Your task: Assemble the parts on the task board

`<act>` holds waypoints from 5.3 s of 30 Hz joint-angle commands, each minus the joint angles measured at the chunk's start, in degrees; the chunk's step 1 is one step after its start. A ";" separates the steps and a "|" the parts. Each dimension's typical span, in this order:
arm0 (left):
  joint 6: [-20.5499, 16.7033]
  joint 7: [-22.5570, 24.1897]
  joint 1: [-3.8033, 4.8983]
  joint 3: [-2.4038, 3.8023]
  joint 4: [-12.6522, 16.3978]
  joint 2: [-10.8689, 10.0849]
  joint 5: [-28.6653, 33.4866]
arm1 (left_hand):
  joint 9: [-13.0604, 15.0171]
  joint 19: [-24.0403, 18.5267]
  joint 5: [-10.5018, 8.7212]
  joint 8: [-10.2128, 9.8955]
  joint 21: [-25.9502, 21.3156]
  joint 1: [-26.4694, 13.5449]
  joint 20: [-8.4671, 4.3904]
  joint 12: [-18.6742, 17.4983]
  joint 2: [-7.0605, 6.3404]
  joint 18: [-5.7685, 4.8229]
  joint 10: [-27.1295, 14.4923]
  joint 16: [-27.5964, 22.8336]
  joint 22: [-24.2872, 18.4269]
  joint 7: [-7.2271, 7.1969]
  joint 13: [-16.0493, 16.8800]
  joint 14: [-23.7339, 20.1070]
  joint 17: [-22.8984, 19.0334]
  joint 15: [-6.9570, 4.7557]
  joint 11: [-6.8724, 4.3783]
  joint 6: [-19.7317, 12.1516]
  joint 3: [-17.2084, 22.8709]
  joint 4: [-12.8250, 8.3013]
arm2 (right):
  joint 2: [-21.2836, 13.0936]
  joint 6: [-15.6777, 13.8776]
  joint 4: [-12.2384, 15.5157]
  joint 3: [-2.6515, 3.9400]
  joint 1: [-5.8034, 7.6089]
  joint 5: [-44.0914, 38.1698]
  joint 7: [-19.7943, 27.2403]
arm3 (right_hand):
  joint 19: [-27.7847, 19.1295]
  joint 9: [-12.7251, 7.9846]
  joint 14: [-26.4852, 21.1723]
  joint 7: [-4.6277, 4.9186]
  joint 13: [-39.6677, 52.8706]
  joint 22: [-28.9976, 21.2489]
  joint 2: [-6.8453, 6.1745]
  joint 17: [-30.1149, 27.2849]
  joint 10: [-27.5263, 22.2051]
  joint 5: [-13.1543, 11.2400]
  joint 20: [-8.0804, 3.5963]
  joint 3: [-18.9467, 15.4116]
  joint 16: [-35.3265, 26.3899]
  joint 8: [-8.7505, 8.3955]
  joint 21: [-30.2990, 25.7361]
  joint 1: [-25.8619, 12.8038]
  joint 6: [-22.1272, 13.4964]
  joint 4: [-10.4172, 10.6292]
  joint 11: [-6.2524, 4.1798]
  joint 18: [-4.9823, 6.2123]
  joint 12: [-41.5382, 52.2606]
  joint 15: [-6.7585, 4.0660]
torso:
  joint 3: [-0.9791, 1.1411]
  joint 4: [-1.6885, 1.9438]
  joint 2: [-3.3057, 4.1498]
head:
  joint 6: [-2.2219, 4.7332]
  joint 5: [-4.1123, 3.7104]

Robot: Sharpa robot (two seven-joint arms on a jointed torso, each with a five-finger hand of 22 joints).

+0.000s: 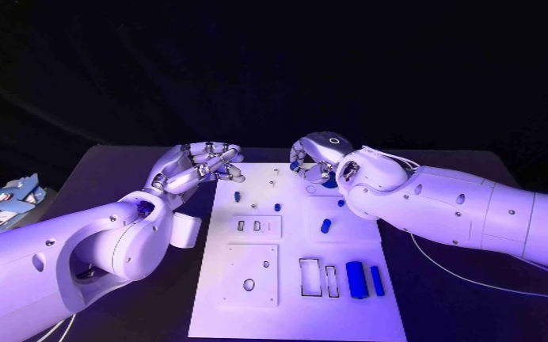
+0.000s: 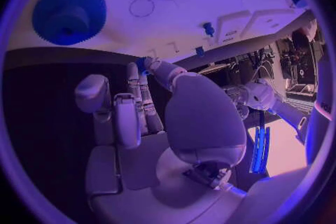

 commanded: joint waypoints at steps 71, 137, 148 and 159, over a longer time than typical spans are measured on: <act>1.89 -0.06 0.59 0.05 -0.43 0.90 0.09 | 0.13 0.25 0.07 -0.39 0.42 0.02 0.02 -0.50 0.16 1.02 -0.47 0.45 0.12 0.30 0.03 -0.53 0.23 0.15 0.15 -0.53 0.00 -0.42 | 4.80 -0.87 -4.83 0.12 -1.58 2.75 1.69 | -3.10 1.08 1.83 2.91 -2.33 -4.19 -5.18 -3.17 -8.28 1.37 1.70 -2.10 -1.00 -6.68 -3.47 -3.33 -9.95 1.37 2.85 -0.08 -2.14 1.94 | 0.24 -0.51 0.29 | -0.78 1.64; 4.92 0.05 0.58 0.03 -2.78 1.17 0.10 | 0.22 -0.07 0.10 -0.48 0.62 0.25 0.05 -0.78 0.32 0.99 -0.62 0.67 0.21 0.31 0.05 -1.00 0.50 0.21 0.20 -0.79 0.16 -0.67 | -7.35 7.84 1.43 1.88 -0.94 16.17 -0.10 | 6.36 6.50 5.44 2.17 67.34 14.10 -5.21 13.63 19.36 7.78 0.41 -11.77 7.44 -1.05 8.01 -2.49 -12.64 4.81 0.88 -3.21 68.47 0.56 | 1.12 -2.43 -0.32 | -1.49 1.97; 4.83 0.00 0.58 0.03 -2.83 1.20 0.10 | 0.22 -0.07 0.10 -0.48 0.62 0.25 0.05 -0.78 0.32 0.99 -0.62 0.67 0.21 0.31 0.05 -1.00 0.50 0.21 0.20 -0.79 0.16 -0.67 | -6.62 8.66 0.62 1.78 -1.18 15.38 -0.25 | 6.35 6.54 5.45 2.24 67.35 14.20 -4.87 13.68 19.30 7.75 0.49 -11.37 7.46 -0.93 8.05 -1.95 -12.67 4.52 0.94 -3.21 68.46 0.63 | 1.09 -2.36 -0.29 | -1.71 1.98; 4.83 -0.01 0.58 0.03 -2.98 1.17 0.10 | 0.25 -0.13 0.10 -0.49 0.70 0.34 0.05 -0.84 0.41 1.00 -0.63 0.74 0.25 0.32 0.06 -1.08 0.57 0.21 0.21 -0.82 0.25 -0.75 | -6.56 8.98 -0.38 1.68 -1.39 14.08 -0.53 | 6.34 6.55 5.45 2.33 67.37 14.35 -4.56 13.69 19.23 7.74 0.58 -10.73 7.47 -0.80 8.11 -1.14 -12.69 3.97 1.01 -3.22 68.45 0.70 | 1.15 -2.45 -0.29 | -1.97 2.19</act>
